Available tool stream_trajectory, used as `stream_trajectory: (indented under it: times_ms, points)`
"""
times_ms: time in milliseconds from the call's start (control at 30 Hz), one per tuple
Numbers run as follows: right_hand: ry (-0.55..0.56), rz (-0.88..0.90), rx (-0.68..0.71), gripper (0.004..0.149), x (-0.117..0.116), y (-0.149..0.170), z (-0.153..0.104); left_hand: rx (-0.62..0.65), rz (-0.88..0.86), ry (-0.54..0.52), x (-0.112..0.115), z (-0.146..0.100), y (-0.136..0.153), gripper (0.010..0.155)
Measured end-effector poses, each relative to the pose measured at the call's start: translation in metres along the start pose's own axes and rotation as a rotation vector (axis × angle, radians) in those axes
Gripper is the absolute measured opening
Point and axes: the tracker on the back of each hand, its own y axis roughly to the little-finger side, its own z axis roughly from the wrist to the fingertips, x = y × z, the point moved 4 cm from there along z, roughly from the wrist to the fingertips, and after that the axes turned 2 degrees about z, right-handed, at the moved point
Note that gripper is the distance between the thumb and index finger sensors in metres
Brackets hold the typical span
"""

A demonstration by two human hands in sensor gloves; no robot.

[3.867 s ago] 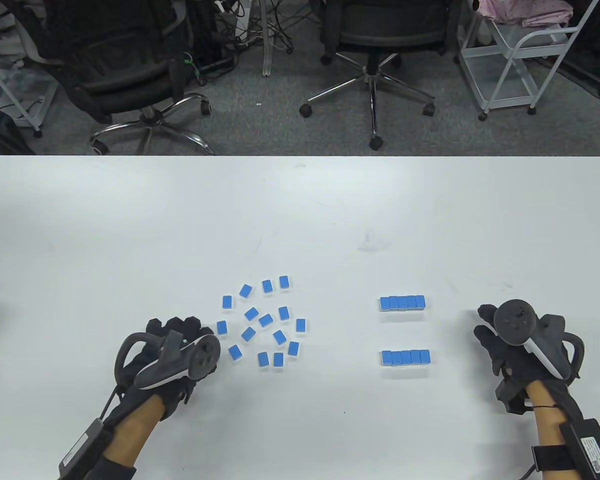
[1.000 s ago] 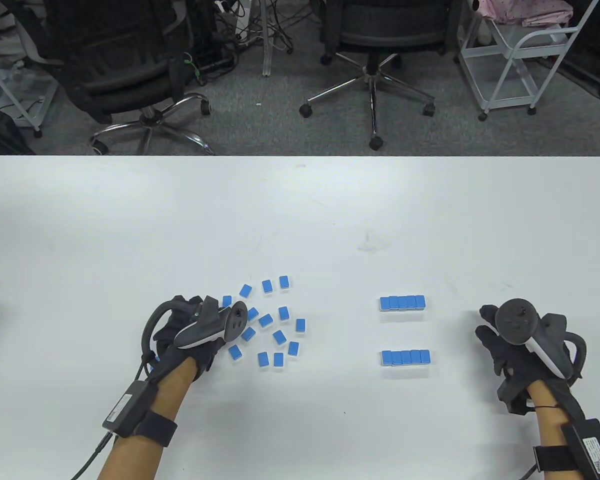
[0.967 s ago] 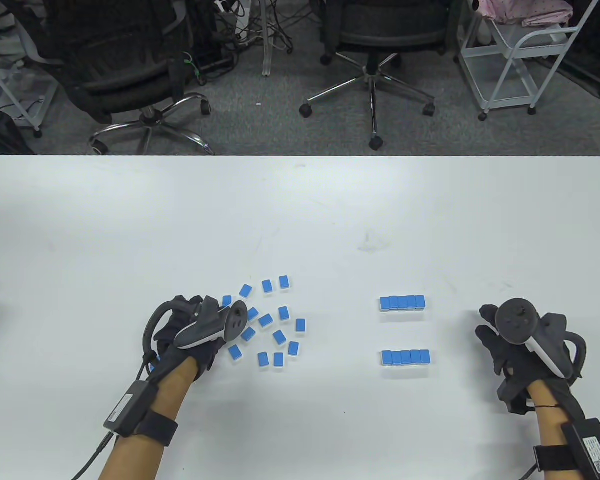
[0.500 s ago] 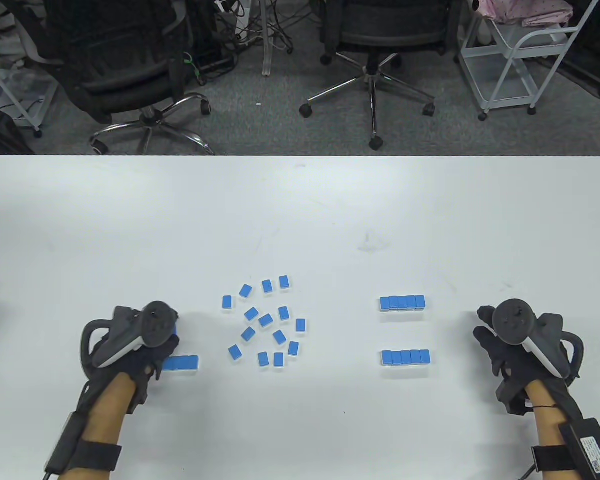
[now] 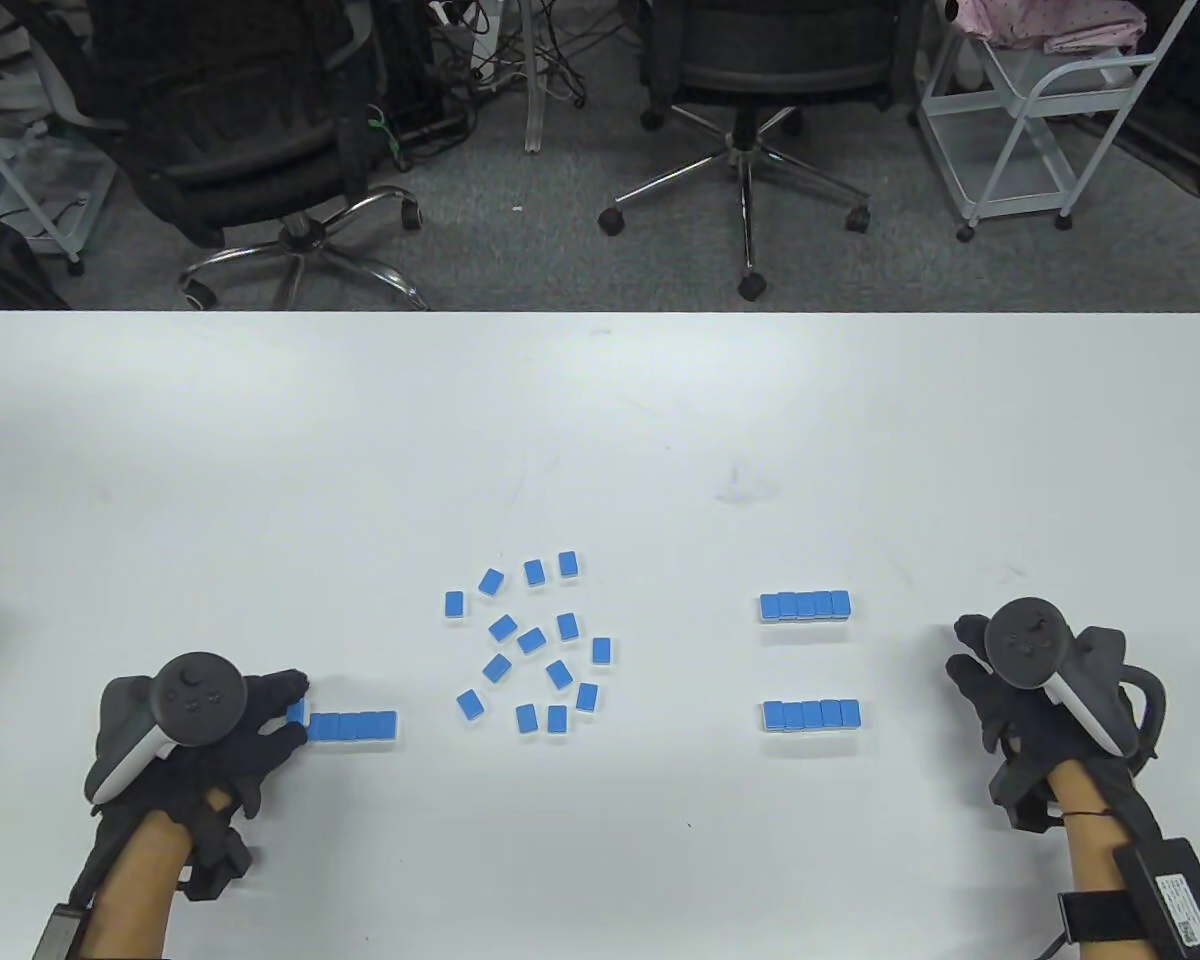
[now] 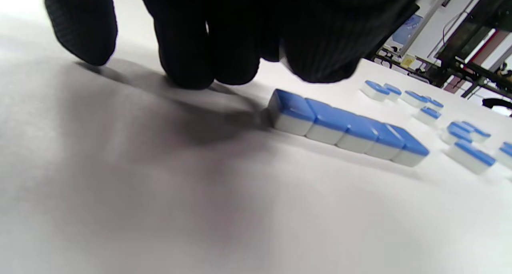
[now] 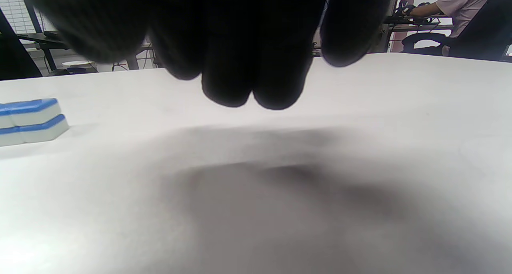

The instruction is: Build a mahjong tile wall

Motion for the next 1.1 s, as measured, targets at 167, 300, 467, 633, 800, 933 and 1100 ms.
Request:
stream_trajectory:
  times_ms: [167, 300, 467, 633, 800, 933, 1100]
  points:
    - [-0.013, 0.003, -0.007, 0.056, -0.001, 0.000, 0.000, 0.005, 0.029, 0.011, 0.002, -0.001, -0.003, 0.057]
    - [-0.014, 0.001, -0.003, 0.056, -0.001, 0.000, 0.000, 0.011, 0.074, 0.016, 0.004, 0.000, -0.008, 0.058]
    - [-0.012, 0.001, 0.000, 0.055, -0.001, 0.000, 0.001, 0.007, 0.106, 0.020, 0.005, 0.001, -0.011, 0.058]
    - [-0.013, -0.001, 0.001, 0.056, -0.001, 0.000, 0.001, 0.004, 0.105, 0.020, 0.005, 0.001, -0.011, 0.058]
    - [-0.012, 0.000, 0.002, 0.056, -0.001, 0.001, 0.001, 0.004, 0.116, 0.020, 0.005, 0.001, -0.012, 0.058]
    - [-0.012, 0.000, 0.003, 0.056, -0.001, 0.001, 0.001, 0.003, 0.119, 0.021, 0.006, 0.001, -0.012, 0.058]
    - [-0.010, 0.000, 0.006, 0.056, -0.001, 0.000, 0.001, 0.001, 0.114, 0.023, 0.006, 0.001, -0.012, 0.058]
